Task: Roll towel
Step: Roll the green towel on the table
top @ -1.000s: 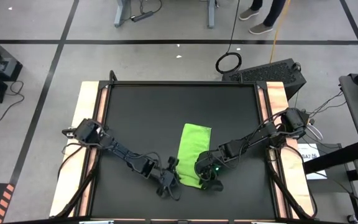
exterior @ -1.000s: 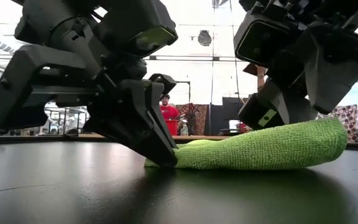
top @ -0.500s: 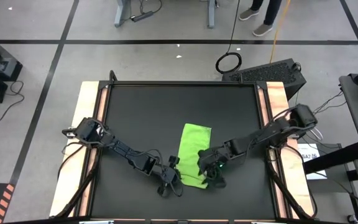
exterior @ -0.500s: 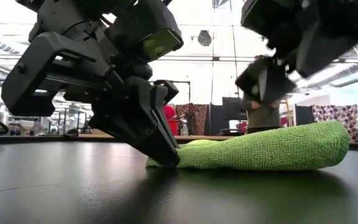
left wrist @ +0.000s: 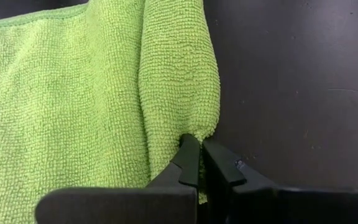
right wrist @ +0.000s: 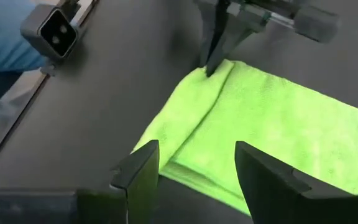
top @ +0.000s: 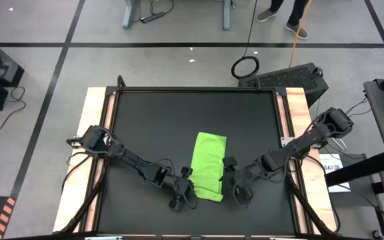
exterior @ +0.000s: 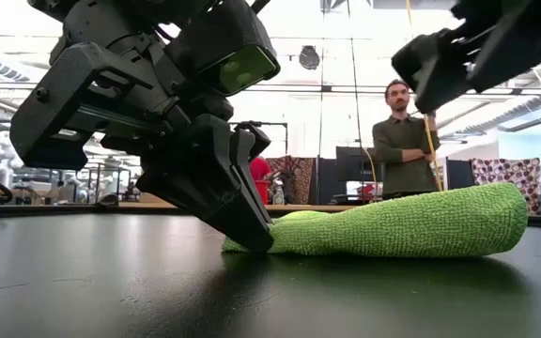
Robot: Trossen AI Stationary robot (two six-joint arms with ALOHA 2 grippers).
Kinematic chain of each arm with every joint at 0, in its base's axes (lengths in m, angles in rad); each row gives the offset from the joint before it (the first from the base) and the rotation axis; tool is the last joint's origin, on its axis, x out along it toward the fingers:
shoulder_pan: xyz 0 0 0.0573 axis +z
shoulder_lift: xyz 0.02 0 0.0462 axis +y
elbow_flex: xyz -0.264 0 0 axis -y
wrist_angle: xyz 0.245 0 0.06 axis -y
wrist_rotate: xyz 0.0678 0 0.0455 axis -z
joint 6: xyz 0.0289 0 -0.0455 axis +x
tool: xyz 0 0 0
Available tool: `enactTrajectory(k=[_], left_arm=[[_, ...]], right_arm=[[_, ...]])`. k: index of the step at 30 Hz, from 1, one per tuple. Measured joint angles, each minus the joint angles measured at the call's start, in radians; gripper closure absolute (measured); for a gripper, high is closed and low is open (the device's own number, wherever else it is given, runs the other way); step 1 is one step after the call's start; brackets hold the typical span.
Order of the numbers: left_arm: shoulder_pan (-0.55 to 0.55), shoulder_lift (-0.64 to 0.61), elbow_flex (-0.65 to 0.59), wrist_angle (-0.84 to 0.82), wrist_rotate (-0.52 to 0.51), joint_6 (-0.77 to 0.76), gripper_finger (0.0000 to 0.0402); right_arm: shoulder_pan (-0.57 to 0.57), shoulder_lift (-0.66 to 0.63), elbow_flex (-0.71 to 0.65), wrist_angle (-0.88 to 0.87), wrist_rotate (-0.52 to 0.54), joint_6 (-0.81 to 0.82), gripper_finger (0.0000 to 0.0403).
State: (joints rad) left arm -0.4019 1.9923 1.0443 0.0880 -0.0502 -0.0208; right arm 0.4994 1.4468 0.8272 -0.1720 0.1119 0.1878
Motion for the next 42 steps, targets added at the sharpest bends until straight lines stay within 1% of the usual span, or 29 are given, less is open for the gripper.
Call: enactTrajectory(k=[11,17,24,29,33,37,40,42], left_arm=[[0.003,0.0,0.0,0.0,0.002,0.0,0.0396],[0.003,0.0,0.0,0.001,0.005,0.0,0.0396],[0.004,0.0,0.0,0.001,0.005,0.001,0.0396],[0.004,0.0,0.0,0.001,0.005,0.001,0.0396],[0.004,0.0,0.0,0.001,0.005,0.001,0.0396],[0.005,0.0,-0.001,0.001,0.012,0.0,0.0396],[0.008,0.0,-0.001,0.001,0.018,-0.005,0.0396],[0.017,0.0,-0.001,0.002,0.042,-0.024,0.0396]], right_arm=[[0.12,0.012,0.0,0.002,0.153,0.086,0.0202],[0.145,0.012,0.0,0.002,0.204,0.107,0.0202],[0.149,0.012,0.0,0.011,0.207,0.119,0.0202],[0.167,0.012,0.0,0.018,0.281,0.117,0.0202],[0.184,0.013,0.0,0.02,0.311,0.119,0.0202],[0.206,0.057,0.0,0.059,0.327,0.119,0.0202],[0.228,0.125,0.0,0.12,0.338,0.109,0.0202],[0.242,0.185,0.0,0.166,0.339,0.089,0.0204]])
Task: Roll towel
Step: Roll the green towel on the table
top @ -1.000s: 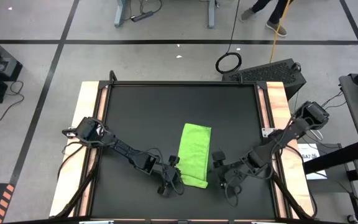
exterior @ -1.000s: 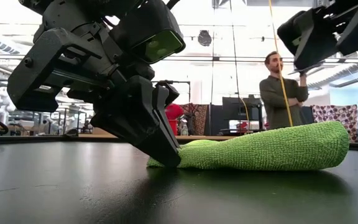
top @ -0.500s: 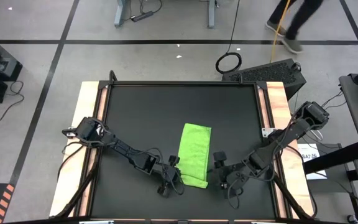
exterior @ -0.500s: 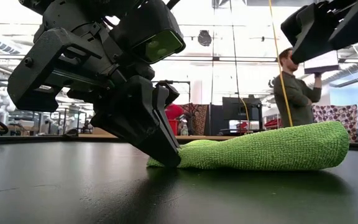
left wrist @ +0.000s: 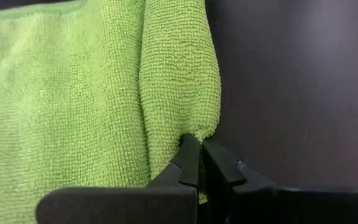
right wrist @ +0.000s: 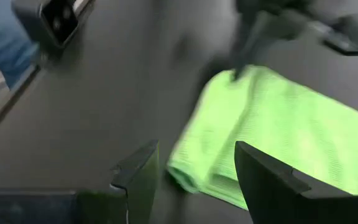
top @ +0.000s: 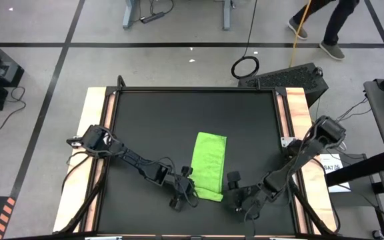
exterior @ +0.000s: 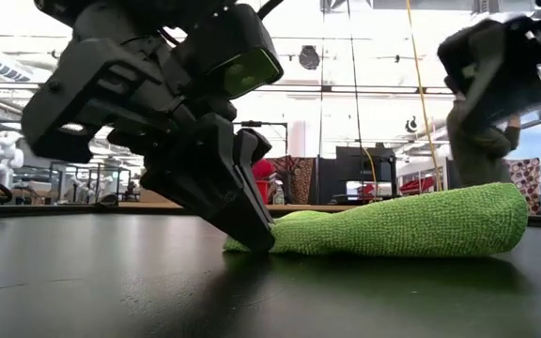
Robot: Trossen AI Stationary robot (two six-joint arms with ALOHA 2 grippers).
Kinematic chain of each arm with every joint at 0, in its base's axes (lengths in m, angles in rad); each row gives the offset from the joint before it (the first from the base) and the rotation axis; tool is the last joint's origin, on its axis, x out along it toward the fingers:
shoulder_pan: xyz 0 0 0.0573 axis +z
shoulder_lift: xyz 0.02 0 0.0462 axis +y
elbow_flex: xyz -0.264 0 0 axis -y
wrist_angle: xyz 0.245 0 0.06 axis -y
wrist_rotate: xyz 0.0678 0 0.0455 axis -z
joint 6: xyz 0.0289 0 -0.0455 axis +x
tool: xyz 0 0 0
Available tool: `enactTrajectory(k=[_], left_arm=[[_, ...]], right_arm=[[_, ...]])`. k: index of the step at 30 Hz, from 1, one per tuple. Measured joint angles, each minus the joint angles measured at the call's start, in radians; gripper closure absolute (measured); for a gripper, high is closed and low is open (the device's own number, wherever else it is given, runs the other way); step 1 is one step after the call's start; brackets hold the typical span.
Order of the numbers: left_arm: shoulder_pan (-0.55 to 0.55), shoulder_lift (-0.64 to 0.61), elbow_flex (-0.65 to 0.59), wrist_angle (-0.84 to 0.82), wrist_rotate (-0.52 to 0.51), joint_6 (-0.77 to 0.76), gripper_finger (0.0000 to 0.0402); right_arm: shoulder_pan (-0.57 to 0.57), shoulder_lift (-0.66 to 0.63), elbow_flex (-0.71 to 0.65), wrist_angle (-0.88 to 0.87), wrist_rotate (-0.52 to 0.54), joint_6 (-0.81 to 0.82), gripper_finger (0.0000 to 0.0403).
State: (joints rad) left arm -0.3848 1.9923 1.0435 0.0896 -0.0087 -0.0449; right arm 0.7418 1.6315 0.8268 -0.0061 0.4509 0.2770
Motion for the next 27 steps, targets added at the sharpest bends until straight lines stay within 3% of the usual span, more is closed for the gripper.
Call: enactTrajectory(k=[10,20,27], left_arm=[[0.057,0.0,0.0,0.002,0.163,-0.129,0.0396],[0.101,0.003,0.0,0.006,0.338,-0.159,0.0396],[0.114,0.004,-0.002,0.008,0.427,-0.16,0.0396]], right_arm=[[0.096,0.226,0.07,0.074,0.275,-0.158,0.0233],[0.094,0.324,0.084,0.046,0.389,-0.103,0.0248],[0.062,0.321,0.082,0.039,0.361,-0.101,0.0297]])
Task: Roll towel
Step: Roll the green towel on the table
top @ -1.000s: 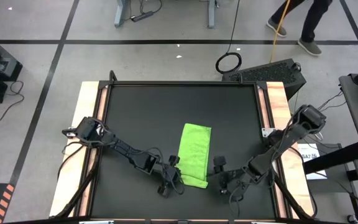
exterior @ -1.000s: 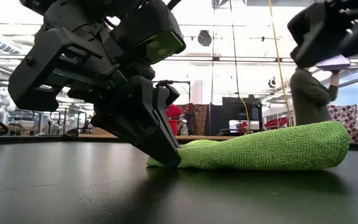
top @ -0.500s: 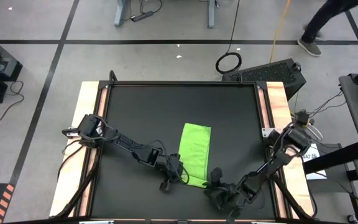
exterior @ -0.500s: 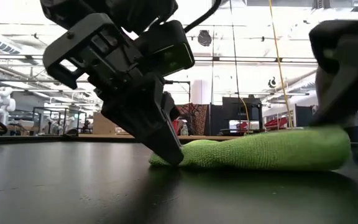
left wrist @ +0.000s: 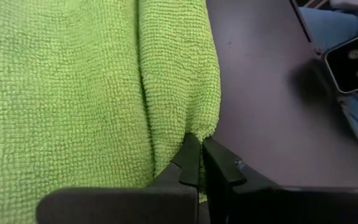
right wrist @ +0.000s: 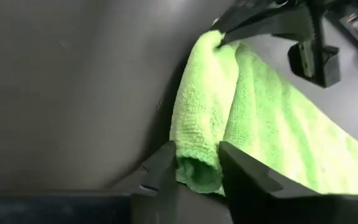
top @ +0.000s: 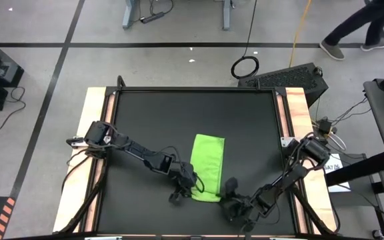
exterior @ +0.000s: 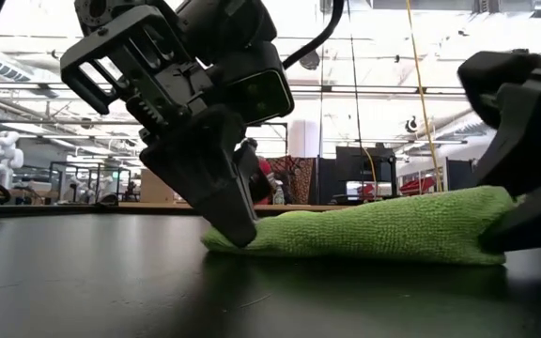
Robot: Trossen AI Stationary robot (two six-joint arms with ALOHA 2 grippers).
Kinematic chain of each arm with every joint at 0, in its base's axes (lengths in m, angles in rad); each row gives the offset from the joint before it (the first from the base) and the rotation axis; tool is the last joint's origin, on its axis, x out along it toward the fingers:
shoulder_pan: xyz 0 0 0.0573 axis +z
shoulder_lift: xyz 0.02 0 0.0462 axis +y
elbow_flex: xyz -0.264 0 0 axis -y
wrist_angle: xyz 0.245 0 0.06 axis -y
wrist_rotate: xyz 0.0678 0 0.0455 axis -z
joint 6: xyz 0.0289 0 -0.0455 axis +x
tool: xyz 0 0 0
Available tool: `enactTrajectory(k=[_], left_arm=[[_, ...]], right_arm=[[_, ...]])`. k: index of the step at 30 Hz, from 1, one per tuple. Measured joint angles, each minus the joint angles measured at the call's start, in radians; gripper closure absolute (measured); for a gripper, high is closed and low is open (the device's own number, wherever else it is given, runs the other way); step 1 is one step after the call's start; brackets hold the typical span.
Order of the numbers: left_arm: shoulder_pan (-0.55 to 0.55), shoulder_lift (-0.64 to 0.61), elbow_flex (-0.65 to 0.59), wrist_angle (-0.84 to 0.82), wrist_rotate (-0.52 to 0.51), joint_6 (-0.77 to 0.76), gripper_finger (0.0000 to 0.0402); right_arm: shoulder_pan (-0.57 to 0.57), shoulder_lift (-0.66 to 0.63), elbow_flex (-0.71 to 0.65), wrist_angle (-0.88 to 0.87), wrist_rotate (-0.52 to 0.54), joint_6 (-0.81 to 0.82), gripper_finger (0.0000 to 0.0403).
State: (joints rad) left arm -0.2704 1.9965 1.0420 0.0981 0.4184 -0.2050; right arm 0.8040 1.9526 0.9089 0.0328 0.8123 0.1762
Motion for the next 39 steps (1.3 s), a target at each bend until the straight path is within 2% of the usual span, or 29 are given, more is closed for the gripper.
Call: enactTrajectory(k=[7,11,19,25,31,35,39], left_arm=[[0.008,0.0,0.0,0.001,0.018,0.001,0.0396],[0.007,0.0,0.0,-0.009,0.017,0.005,0.039],[-0.015,-0.002,0.002,-0.01,0.015,0.031,0.0342],[-0.046,-0.003,0.003,-0.005,-0.004,0.053,0.0306],[-0.083,-0.057,0.0,-0.026,-0.124,0.122,0.0295],[-0.129,-0.102,0.0,-0.004,-0.244,0.206,0.0294],[-0.179,-0.108,0.0,0.075,-0.367,0.284,0.0294]], right_arm=[[-0.03,-0.002,-0.003,-0.002,-0.084,0.064,0.0393],[-0.062,-0.019,-0.003,-0.002,-0.163,0.181,0.0393],[-0.117,-0.104,-0.006,-0.009,-0.476,0.382,0.0399],[-0.151,-0.185,-0.006,-0.013,-0.622,0.484,0.0401],[-0.2,-0.224,-0.005,-0.09,-0.755,0.565,0.0401],[-0.224,-0.219,-0.006,-0.125,-0.814,0.587,0.0401],[-0.236,-0.216,-0.006,-0.121,-0.827,0.582,0.0401]])
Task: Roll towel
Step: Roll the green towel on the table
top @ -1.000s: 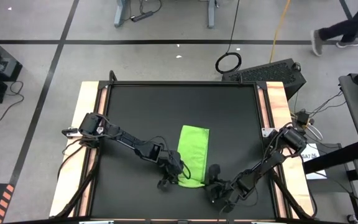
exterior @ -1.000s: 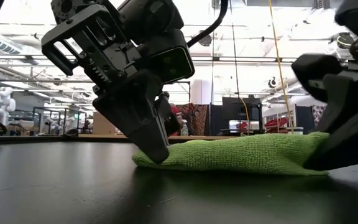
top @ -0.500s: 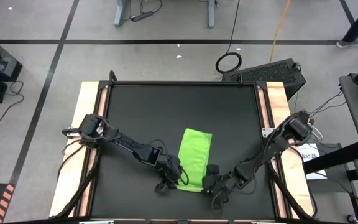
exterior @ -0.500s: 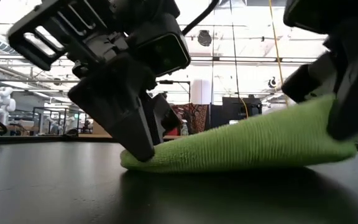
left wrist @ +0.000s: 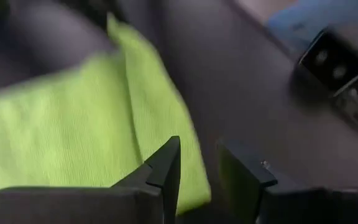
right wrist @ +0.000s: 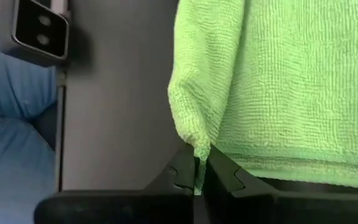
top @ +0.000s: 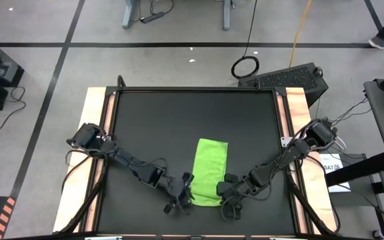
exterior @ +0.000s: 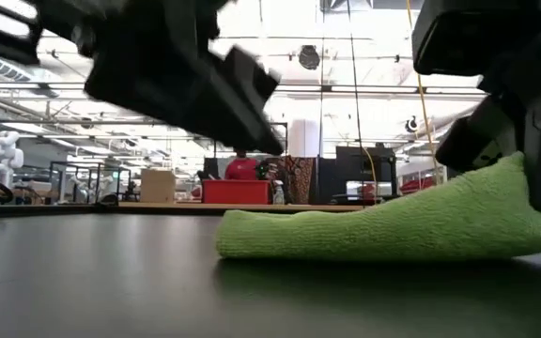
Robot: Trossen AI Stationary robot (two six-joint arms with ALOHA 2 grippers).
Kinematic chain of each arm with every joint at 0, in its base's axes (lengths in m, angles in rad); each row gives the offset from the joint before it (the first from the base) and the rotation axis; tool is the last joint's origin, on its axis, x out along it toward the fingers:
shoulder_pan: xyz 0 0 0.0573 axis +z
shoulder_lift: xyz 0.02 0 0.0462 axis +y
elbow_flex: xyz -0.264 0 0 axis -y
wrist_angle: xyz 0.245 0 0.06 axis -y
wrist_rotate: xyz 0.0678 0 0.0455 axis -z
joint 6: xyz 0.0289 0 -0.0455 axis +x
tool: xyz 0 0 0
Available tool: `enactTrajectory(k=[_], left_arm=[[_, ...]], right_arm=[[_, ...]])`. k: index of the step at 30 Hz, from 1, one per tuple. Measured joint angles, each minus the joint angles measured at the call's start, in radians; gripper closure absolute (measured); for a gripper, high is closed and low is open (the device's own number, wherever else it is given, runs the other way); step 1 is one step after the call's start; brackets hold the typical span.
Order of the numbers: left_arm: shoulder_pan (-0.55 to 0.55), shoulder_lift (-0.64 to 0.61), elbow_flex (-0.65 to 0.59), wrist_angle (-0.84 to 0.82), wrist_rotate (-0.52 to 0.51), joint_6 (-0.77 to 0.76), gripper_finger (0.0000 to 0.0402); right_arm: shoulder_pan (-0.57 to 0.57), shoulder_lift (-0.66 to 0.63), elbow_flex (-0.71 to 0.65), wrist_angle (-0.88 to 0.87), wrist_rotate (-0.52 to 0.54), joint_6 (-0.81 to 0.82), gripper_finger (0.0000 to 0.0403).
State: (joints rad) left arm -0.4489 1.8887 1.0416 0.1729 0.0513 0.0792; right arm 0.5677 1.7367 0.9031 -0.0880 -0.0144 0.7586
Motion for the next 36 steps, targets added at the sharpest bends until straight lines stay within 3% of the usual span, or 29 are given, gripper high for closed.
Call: enactTrajectory(k=[7,13,18,22,30,36], left_arm=[[-0.009,0.062,0.034,0.163,-0.017,0.045,0.0294],[-0.013,0.169,0.14,0.134,-0.097,0.103,0.029],[-0.02,0.23,0.197,0.122,-0.119,0.124,0.0249],[-0.033,0.253,0.218,0.095,-0.195,0.14,0.0215],[-0.004,0.252,0.22,0.018,-0.182,0.031,0.0208],[0.017,0.252,0.22,0.007,-0.13,0.004,0.0208]], right_arm=[[-0.032,0.0,0.0,0.0,-0.004,0.015,0.0401],[-0.048,0.0,0.0,0.002,-0.016,0.032,0.0401],[-0.048,0.0,0.001,0.002,-0.014,0.042,0.0401],[-0.047,0.0,0.001,0.002,-0.01,0.042,0.0401],[-0.047,0.0,0.001,0.005,-0.009,0.041,0.0398],[-0.035,-0.001,0.001,0.01,-0.006,0.0,0.0359]])
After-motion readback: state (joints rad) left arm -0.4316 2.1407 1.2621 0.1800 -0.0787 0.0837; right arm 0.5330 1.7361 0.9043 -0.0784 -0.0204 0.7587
